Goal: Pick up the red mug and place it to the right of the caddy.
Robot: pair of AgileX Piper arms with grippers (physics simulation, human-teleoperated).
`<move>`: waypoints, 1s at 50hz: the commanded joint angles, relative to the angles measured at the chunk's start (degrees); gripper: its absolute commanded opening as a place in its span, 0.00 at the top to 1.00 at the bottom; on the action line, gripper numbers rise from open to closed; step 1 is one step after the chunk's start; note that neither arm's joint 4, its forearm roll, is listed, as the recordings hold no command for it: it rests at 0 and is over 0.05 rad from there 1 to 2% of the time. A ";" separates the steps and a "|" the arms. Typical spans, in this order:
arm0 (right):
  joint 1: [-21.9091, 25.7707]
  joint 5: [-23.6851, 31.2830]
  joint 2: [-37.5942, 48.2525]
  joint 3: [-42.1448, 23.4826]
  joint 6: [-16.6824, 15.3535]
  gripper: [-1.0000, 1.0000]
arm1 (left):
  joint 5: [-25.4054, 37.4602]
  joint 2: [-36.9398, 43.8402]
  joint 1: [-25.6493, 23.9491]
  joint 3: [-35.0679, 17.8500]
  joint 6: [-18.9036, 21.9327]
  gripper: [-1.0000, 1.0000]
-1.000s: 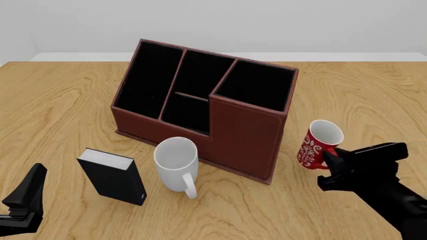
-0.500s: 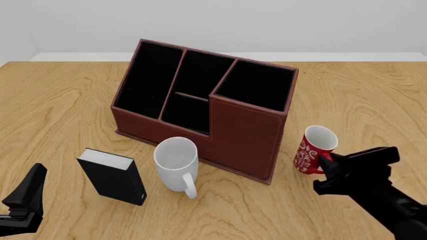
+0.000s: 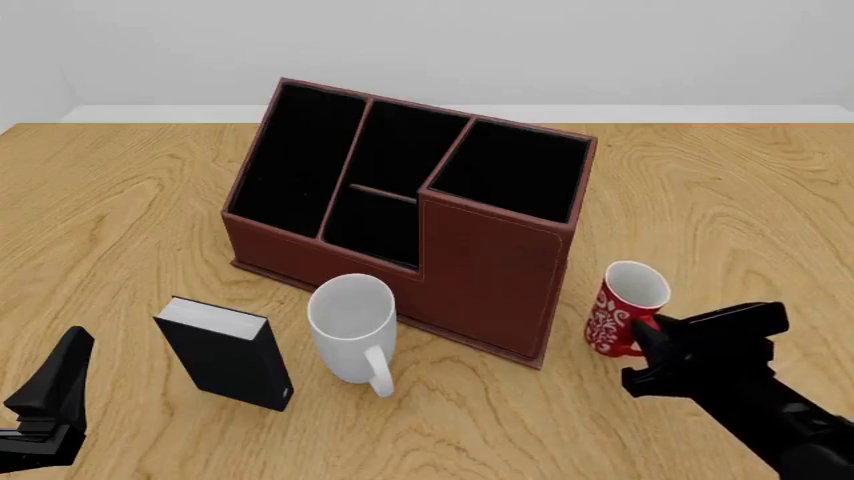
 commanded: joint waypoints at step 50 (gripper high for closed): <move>-1.76 0.70 -4.50 3.44 2.94 0.00 | 0.00 0.00 0.00 0.00 0.00 0.00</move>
